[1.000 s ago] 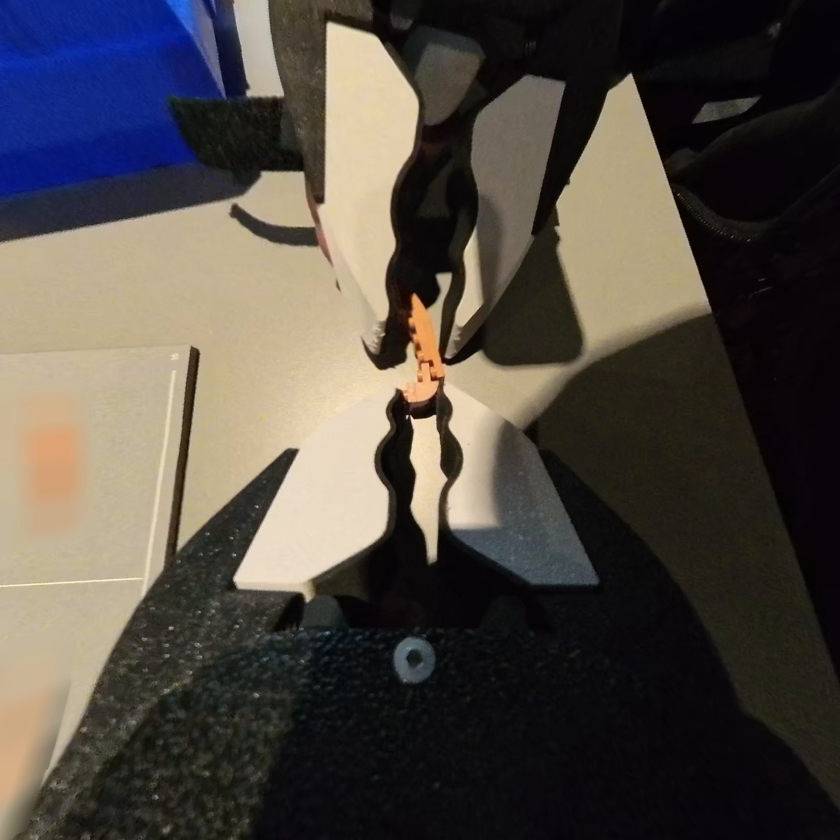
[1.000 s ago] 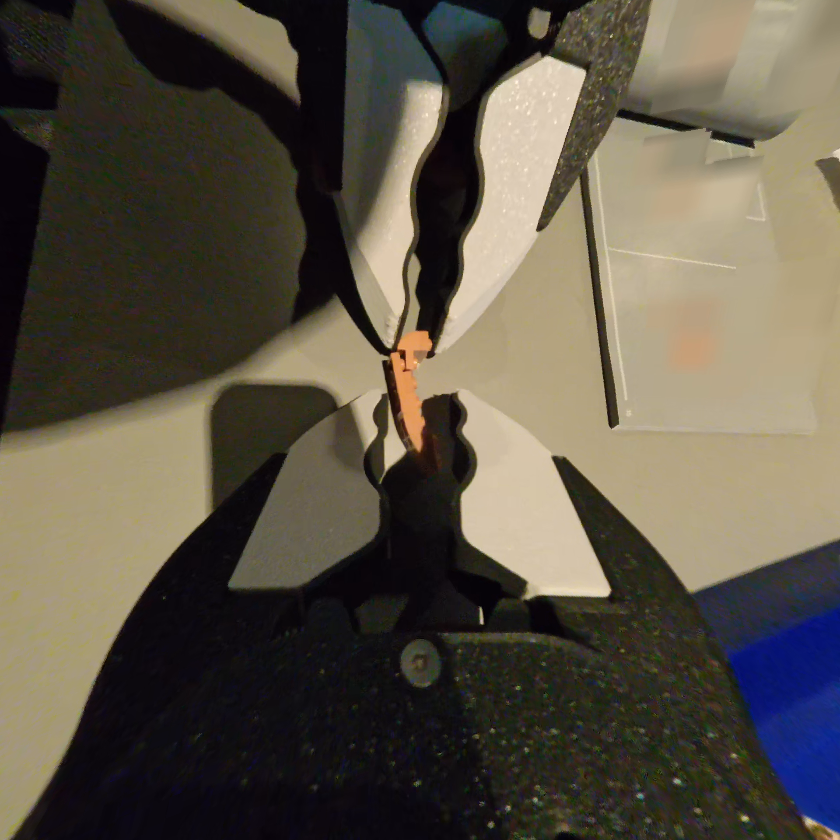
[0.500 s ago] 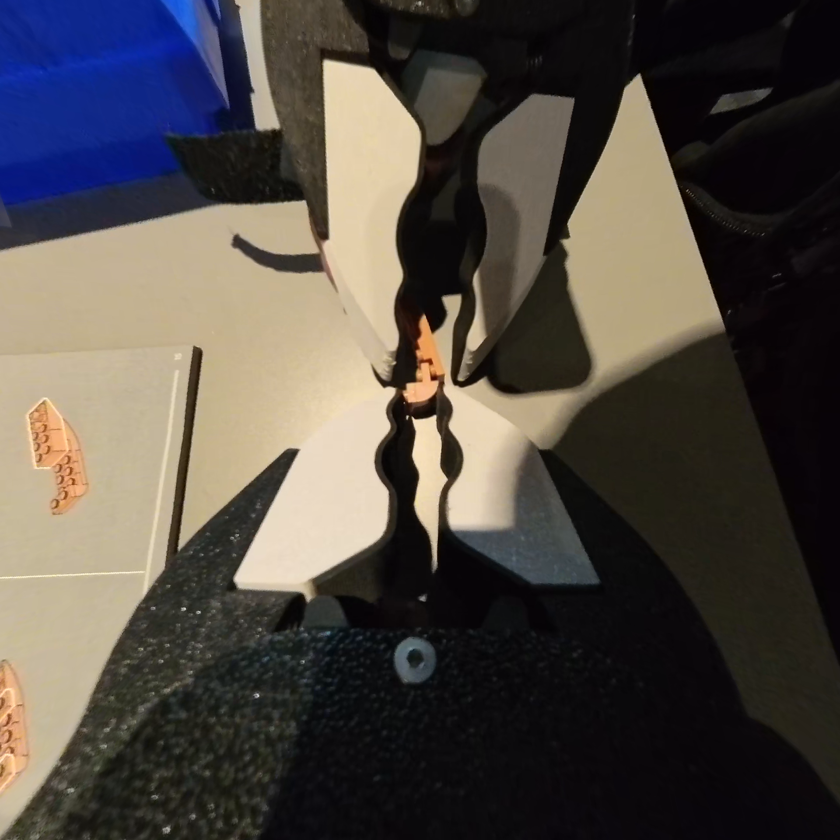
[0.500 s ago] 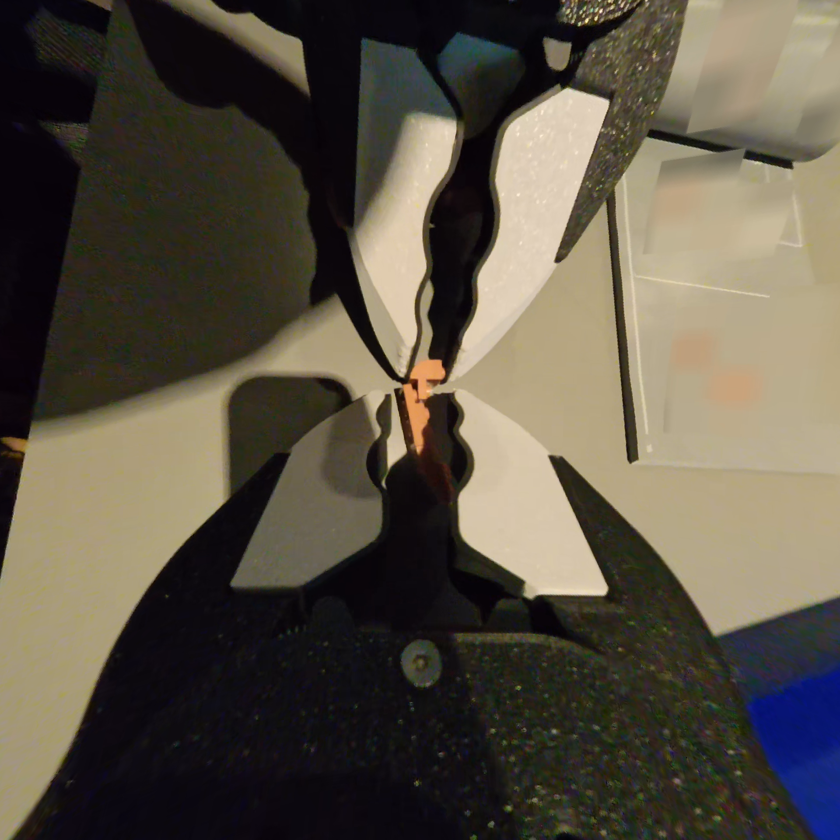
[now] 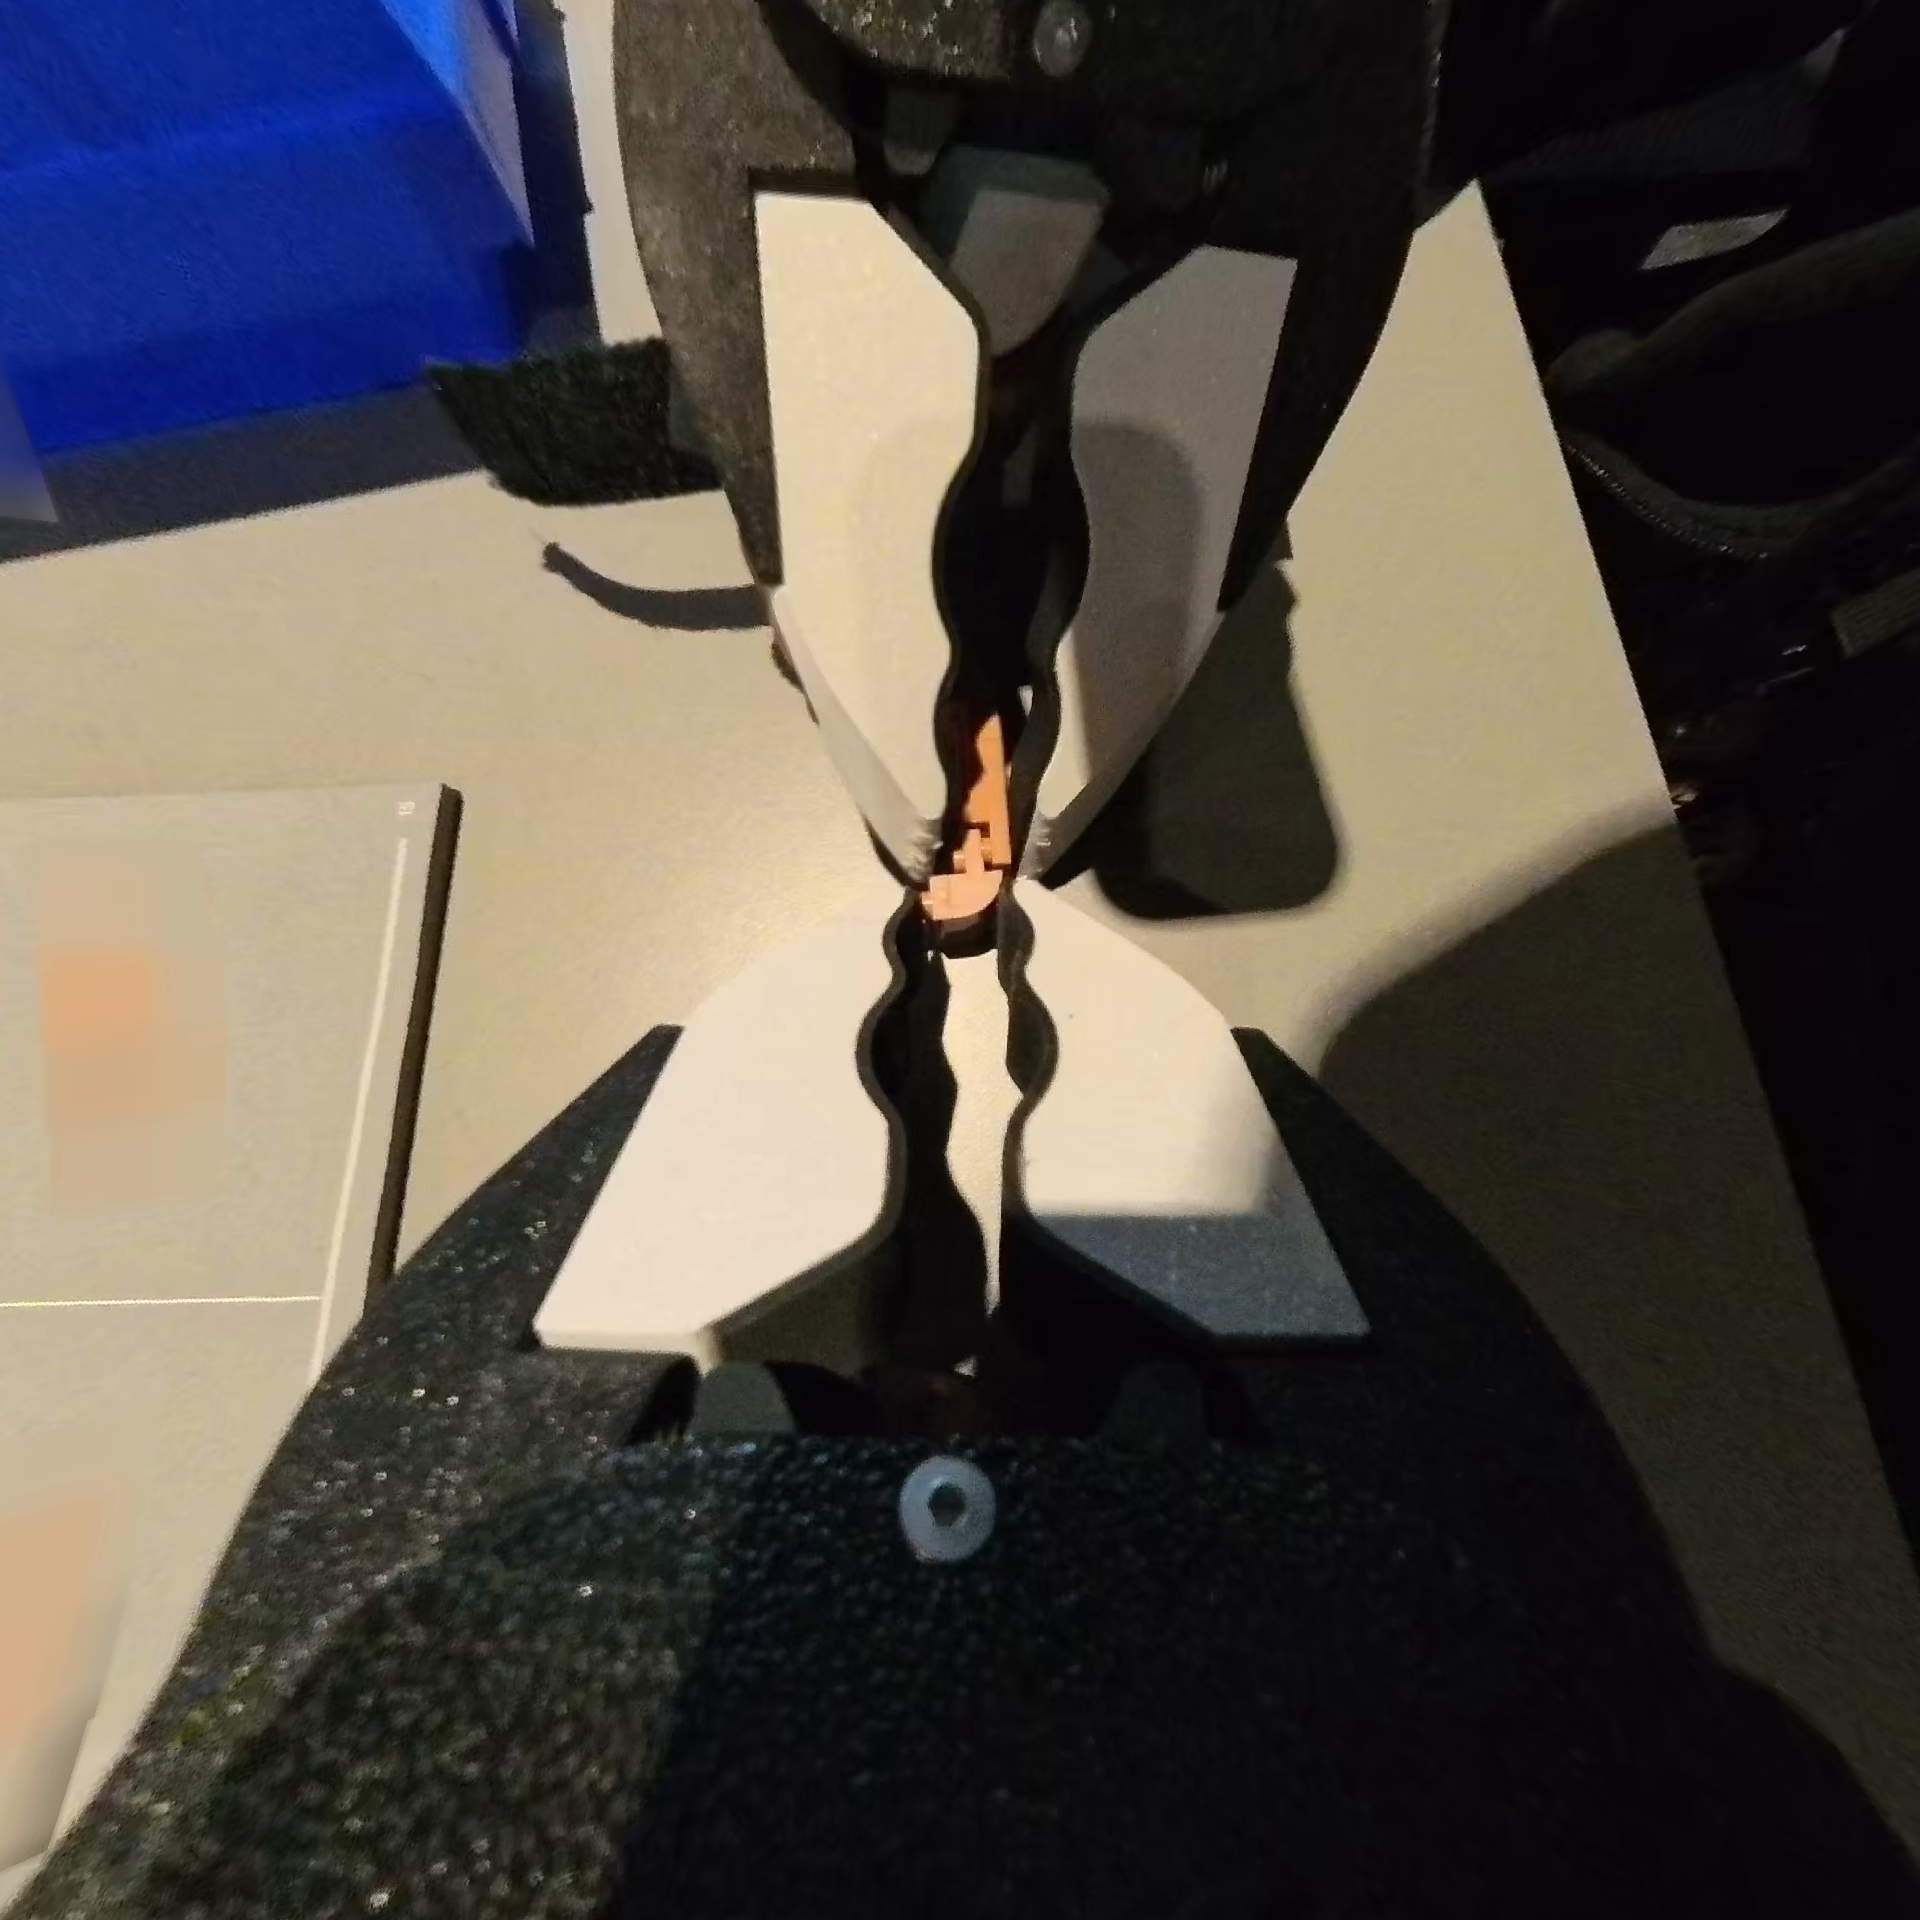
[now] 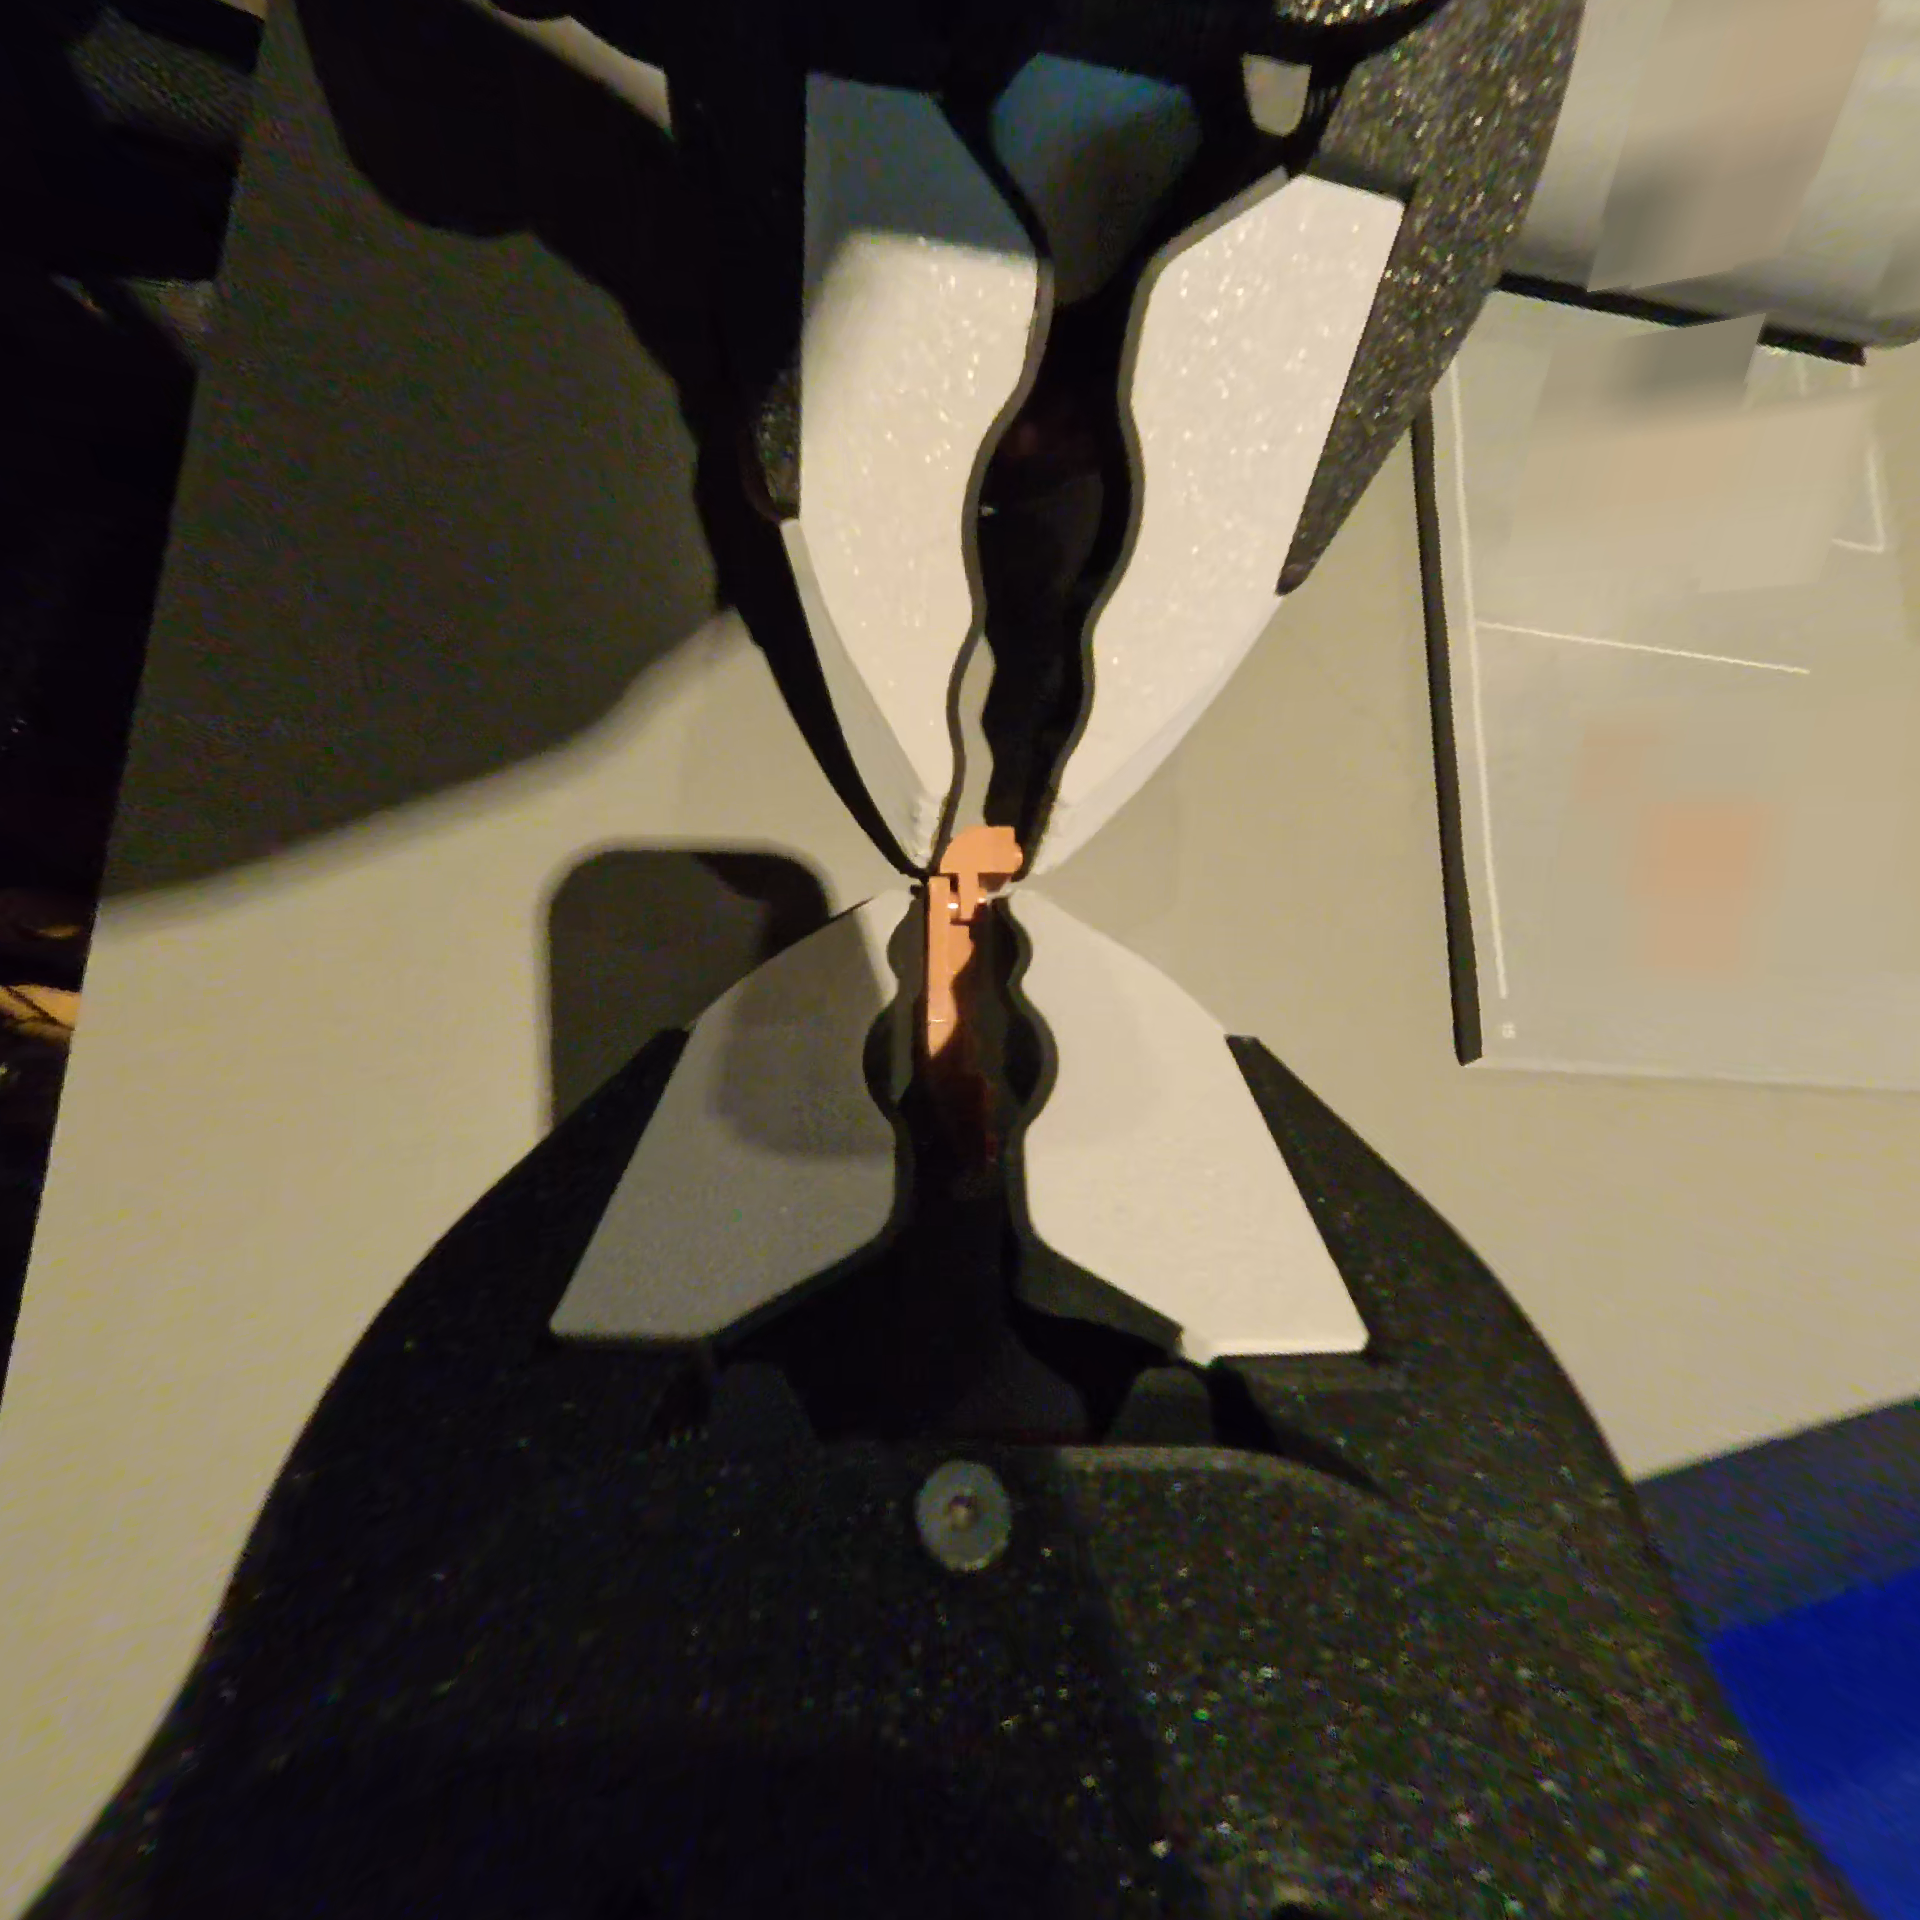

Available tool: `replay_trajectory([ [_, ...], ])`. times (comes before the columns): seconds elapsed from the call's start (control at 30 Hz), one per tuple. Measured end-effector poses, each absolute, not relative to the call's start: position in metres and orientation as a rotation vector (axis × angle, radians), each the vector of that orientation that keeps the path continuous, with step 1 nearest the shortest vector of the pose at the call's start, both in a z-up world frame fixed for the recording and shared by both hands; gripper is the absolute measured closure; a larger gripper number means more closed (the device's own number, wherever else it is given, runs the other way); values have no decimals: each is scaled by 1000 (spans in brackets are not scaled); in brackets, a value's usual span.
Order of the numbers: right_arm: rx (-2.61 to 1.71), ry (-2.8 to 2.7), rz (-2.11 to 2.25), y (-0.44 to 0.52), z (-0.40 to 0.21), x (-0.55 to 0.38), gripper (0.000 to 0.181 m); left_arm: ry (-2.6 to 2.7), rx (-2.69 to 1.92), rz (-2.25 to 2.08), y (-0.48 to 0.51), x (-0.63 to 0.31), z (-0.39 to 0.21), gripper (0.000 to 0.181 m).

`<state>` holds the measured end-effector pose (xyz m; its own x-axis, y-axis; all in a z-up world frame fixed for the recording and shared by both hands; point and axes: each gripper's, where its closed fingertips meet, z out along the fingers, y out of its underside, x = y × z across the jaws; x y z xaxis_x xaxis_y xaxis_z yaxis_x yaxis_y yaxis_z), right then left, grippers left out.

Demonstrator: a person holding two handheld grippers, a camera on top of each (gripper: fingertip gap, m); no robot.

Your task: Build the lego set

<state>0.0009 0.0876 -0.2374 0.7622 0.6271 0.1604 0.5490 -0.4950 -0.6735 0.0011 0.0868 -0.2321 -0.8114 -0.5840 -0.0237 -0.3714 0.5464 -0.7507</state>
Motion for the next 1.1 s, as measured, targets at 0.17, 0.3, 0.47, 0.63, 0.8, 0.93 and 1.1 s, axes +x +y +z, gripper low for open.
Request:
replay_trajectory([
  [0.17, -2223, -878, 173, 87, -238, 0, 170, 2521, -780, -1127, 85, 1, -232, 168],
  [0.3, -2225, -887, 196, 86, -239, -2, 172, 2530, -776, -1135, 85, 0, -232, 168],
  [0.47, -2230, -881, 209, 85, -238, -1, 172, 2527, -758, -1135, 84, 0, -232, 168],
  [0.63, -2160, -794, 291, 84, -223, -1, 173, 2455, -756, -1213, 86, 1, -221, 166],
  [0.8, -2037, -674, 375, 85, -195, 2, 174, 2277, -762, -1398, 95, 3, -194, 158],
  [0.93, -1965, -609, 442, 84, -180, 3, 174, 2193, -770, -1485, 93, 5, -181, 156],
  [1.1, -1917, -607, 395, 84, -172, 4, 174, 2184, -738, -1467, 85, 6, -181, 156],
])
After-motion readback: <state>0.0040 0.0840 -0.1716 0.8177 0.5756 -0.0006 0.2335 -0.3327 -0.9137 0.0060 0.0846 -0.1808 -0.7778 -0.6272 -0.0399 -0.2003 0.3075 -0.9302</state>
